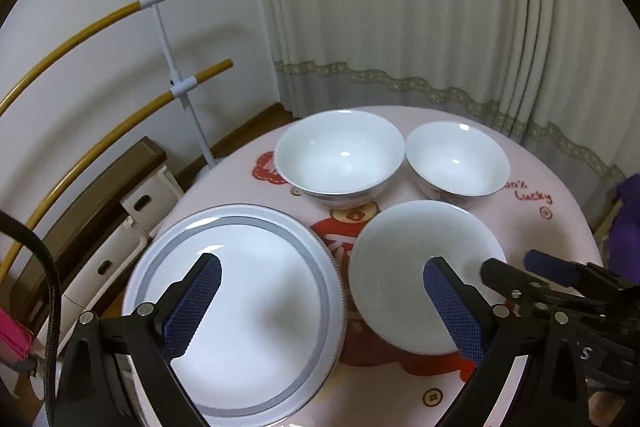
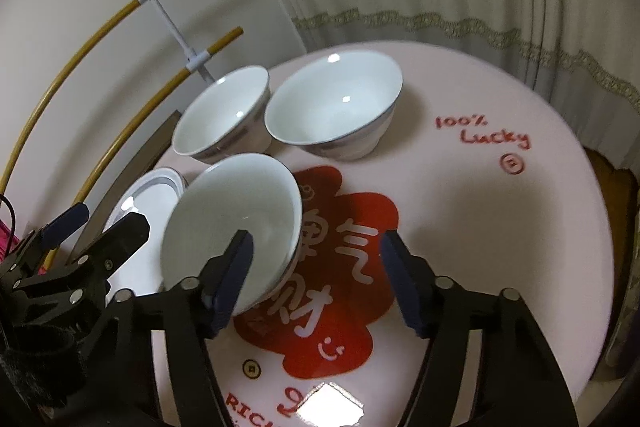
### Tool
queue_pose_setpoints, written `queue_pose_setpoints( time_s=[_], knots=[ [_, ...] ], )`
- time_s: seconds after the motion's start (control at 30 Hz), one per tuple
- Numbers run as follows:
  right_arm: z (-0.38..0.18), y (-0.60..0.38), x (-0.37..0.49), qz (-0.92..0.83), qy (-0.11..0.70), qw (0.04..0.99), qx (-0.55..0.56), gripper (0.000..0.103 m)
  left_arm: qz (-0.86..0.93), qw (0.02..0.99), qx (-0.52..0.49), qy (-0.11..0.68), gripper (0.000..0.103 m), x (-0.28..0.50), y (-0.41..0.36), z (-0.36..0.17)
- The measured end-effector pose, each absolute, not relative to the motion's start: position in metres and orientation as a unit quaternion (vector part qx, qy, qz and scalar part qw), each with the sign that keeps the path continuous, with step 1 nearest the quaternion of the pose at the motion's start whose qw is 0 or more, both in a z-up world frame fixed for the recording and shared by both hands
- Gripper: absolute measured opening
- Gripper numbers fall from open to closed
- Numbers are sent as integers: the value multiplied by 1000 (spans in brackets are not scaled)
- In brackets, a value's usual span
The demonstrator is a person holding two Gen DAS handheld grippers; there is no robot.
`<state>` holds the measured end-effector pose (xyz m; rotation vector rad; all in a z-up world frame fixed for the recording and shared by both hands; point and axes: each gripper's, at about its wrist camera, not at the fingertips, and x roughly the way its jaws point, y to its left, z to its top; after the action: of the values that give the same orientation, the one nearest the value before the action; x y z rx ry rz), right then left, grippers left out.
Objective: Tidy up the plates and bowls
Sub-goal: 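Move both grippers to a white bowl and close them on its rim, then lift the white bowl with both grippers and carry it toward another bowl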
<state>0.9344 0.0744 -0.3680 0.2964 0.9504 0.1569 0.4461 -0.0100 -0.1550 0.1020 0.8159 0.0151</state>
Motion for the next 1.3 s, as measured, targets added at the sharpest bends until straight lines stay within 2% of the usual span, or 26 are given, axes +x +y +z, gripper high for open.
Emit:
queue_pose_setpoints(
  time_s=[0.07, 0.13, 0.17, 0.23, 0.33, 0.5, 0.57, 0.6, 0.67, 0.77, 0.83, 1.07, 1.3],
  knots=[
    [-373, 74, 938, 79, 461, 872, 144, 57, 2, 915, 49, 401, 95, 452, -11, -159],
    [-378, 72, 940, 84, 465, 869, 146, 46, -2, 913, 53, 404, 92, 461, -13, -164],
    [-379, 71, 940, 92, 465, 868, 151, 44, -6, 913, 53, 405, 88, 464, -14, -166],
    [-380, 68, 939, 98, 464, 867, 156, 32, -21, 910, 45, 412, 83, 470, -15, -169],
    [-382, 61, 936, 102, 467, 863, 164, 22, -41, 905, 32, 422, 74, 477, -14, -173],
    [-387, 54, 935, 112, 466, 859, 178, 18, -57, 897, 19, 437, 53, 487, -10, -182],
    [-389, 52, 937, 113, 468, 858, 182, 16, -61, 895, 15, 442, 39, 488, -9, -185],
    [-390, 50, 938, 113, 468, 857, 183, 16, -66, 893, 11, 445, 35, 489, -8, -185],
    [-392, 48, 937, 120, 467, 855, 191, 16, -79, 889, 6, 451, 17, 491, -9, -187],
    [-389, 52, 937, 125, 466, 854, 193, 15, -83, 887, 5, 454, 5, 493, -10, -188],
    [-388, 56, 937, 133, 468, 852, 192, 9, -83, 888, 4, 453, 4, 493, -9, -188],
    [-381, 58, 936, 136, 467, 854, 186, 9, -91, 889, -2, 448, 3, 485, -4, -179],
    [-338, 65, 929, 134, 436, 876, 155, 9, -101, 910, -21, 402, 3, 464, 3, -139]
  ],
)
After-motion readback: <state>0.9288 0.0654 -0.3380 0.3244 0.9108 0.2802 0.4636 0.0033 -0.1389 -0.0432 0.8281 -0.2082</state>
